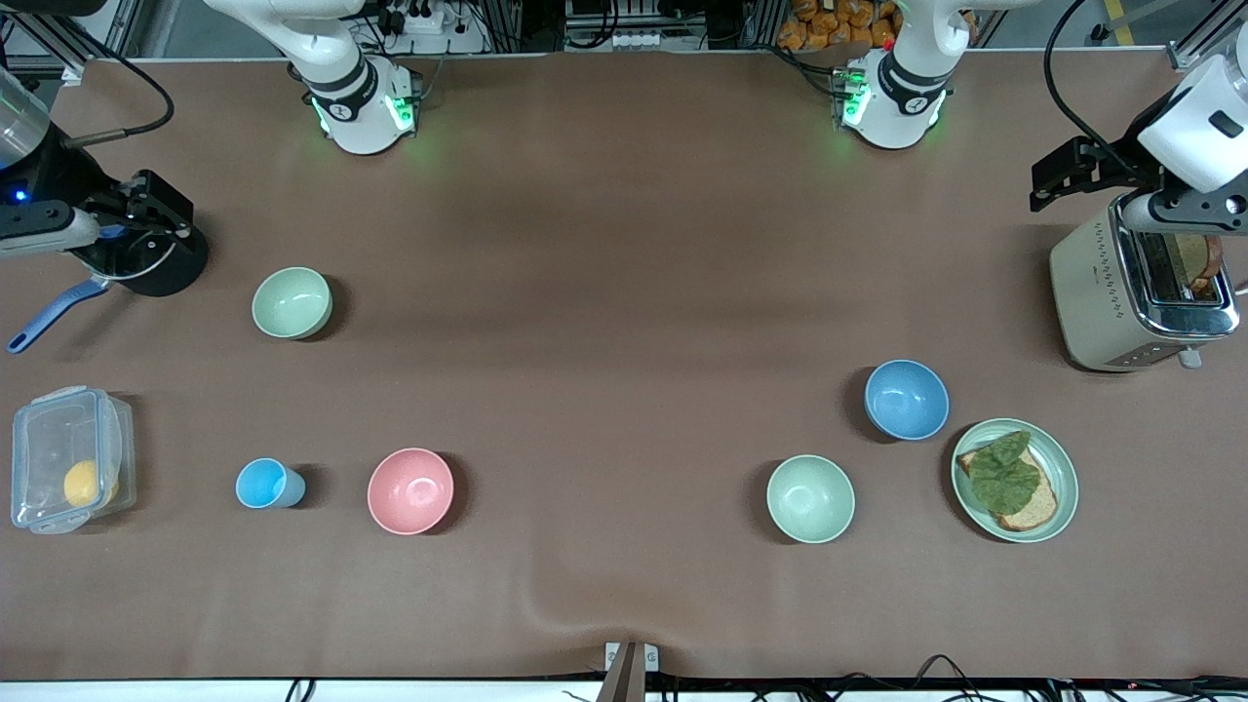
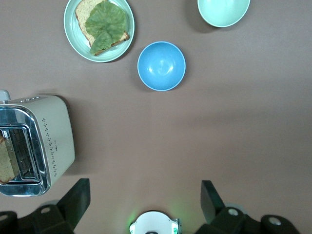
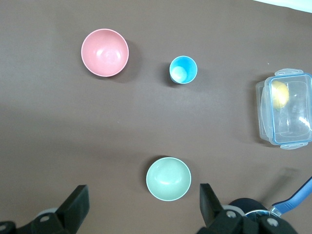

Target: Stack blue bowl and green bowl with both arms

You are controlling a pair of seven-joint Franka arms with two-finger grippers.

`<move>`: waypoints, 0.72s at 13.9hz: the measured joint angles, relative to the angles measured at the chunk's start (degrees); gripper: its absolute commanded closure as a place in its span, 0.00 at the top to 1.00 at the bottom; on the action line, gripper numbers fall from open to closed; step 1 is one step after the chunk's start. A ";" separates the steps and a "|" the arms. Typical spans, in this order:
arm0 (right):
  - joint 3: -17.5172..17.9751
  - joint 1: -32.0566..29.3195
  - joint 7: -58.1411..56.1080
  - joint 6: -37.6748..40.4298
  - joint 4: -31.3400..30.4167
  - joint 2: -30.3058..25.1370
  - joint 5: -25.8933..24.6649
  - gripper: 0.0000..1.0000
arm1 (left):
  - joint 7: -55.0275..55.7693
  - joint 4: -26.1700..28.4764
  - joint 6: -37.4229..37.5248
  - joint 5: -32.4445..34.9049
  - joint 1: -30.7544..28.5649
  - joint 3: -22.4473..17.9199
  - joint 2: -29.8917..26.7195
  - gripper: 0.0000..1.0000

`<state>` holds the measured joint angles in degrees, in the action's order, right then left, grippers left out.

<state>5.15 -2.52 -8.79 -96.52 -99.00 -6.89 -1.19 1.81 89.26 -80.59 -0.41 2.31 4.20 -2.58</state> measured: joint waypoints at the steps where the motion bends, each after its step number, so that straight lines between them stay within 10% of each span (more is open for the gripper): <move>1: -0.04 -0.03 -0.05 0.02 0.07 0.03 -0.03 1.00 | 0.00 0.00 0.02 0.00 0.00 0.00 0.00 1.00; 10: -0.38 -0.11 -0.26 2.59 2.51 1.55 -0.05 1.00 | 0.00 0.28 0.25 0.00 0.00 0.00 0.49 1.00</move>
<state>4.77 -2.63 -9.04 -93.93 -96.49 -5.34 -1.24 1.81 89.54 -80.34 -0.41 2.31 4.20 -2.09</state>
